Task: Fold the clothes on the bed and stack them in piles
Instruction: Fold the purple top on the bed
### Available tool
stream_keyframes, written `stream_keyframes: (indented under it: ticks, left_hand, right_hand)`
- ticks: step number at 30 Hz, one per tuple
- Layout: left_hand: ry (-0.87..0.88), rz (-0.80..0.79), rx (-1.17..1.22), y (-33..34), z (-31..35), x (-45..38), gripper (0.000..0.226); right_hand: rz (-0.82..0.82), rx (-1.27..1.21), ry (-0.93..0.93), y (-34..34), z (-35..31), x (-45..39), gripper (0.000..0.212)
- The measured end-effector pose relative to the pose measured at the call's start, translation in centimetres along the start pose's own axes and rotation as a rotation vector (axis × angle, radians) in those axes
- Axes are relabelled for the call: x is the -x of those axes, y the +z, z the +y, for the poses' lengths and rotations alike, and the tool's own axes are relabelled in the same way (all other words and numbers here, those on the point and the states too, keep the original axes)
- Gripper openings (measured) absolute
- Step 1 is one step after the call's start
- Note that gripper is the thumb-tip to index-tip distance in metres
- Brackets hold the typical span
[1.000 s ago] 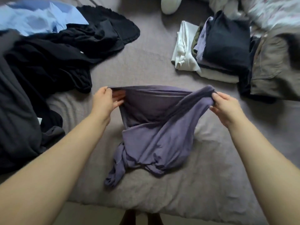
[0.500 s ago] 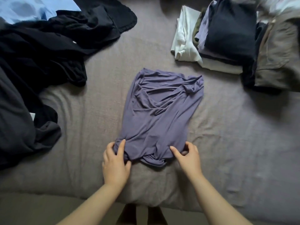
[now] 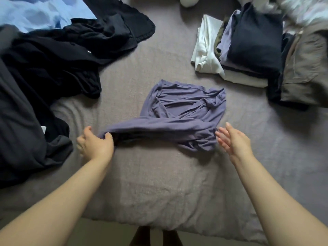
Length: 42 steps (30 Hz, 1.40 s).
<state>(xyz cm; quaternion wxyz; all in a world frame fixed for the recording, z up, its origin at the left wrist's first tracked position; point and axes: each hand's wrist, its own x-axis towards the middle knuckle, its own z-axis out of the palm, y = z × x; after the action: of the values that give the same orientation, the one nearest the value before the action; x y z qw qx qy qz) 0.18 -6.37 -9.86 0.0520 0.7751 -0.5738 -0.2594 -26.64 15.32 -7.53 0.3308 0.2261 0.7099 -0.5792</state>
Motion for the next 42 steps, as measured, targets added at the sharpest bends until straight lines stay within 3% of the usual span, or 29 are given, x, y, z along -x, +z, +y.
stream_keyframes:
  ticks: [2,4,5,7,8,10,12,15,18,23,28,32,36,38,42]
  left_hand:
    - [0.430,0.060,0.000,0.3,0.0,1.6,0.034]
    - [0.815,-0.122,0.006,1.6,-0.6,3.7,0.026]
    - [0.914,-0.261,-0.046,2.4,-0.9,4.5,0.029]
    - [0.936,-0.451,-0.220,3.8,-0.8,5.7,0.040]
    - [0.897,-0.482,-0.336,4.5,-0.6,6.0,0.052]
    - [0.838,-0.424,-0.522,5.6,0.1,5.7,0.074]
    - [0.825,-0.352,-0.640,6.0,1.0,4.5,0.076]
    - [0.933,-0.221,-0.609,5.7,2.1,2.9,0.042]
    - [0.935,-0.201,-0.593,3.8,3.1,2.7,0.019]
    - [1.039,-0.106,-0.497,-0.9,2.8,2.8,0.024]
    - [0.716,-0.065,-0.247,-6.0,3.2,1.3,0.047]
    - [0.513,-0.078,-0.133,-9.0,4.7,1.4,0.053]
    - [0.505,-0.221,-0.157,-10.0,5.7,2.2,0.046]
    - [0.497,-0.344,-0.093,-9.8,6.2,2.8,0.041]
    - [0.156,-0.589,0.390,-9.9,7.6,4.0,0.041]
  right_hand:
    - [0.014,0.227,-0.270,0.2,1.2,0.6,0.010]
    - [-0.044,0.658,-0.642,0.5,3.5,1.5,0.010]
    - [-0.124,0.824,-0.763,0.8,4.7,2.0,0.013]
    - [-0.302,1.121,-0.843,1.7,6.7,2.6,0.013]
    - [-0.331,1.280,-0.843,2.1,7.6,2.6,0.028]
    - [-0.235,1.492,-0.779,2.5,8.6,1.7,0.051]
    - [-0.091,1.555,-0.779,3.0,8.4,1.0,0.040]
    - [-0.012,1.440,-0.706,3.8,6.8,0.8,0.018]
    - [0.074,1.165,-0.648,3.1,4.5,1.7,0.022]
    - [0.156,1.165,-0.846,-1.0,0.4,4.6,0.022]
    - [0.278,1.106,-0.862,-5.4,-4.1,5.7,0.033]
    - [0.320,1.037,-0.736,-6.9,-7.1,6.4,0.043]
    - [0.347,0.815,-0.491,-6.6,-8.4,6.9,0.033]
    - [0.285,0.750,-0.390,-6.1,-8.4,7.0,0.024]
    - [0.092,0.479,-0.124,-5.4,-8.5,7.6,0.017]
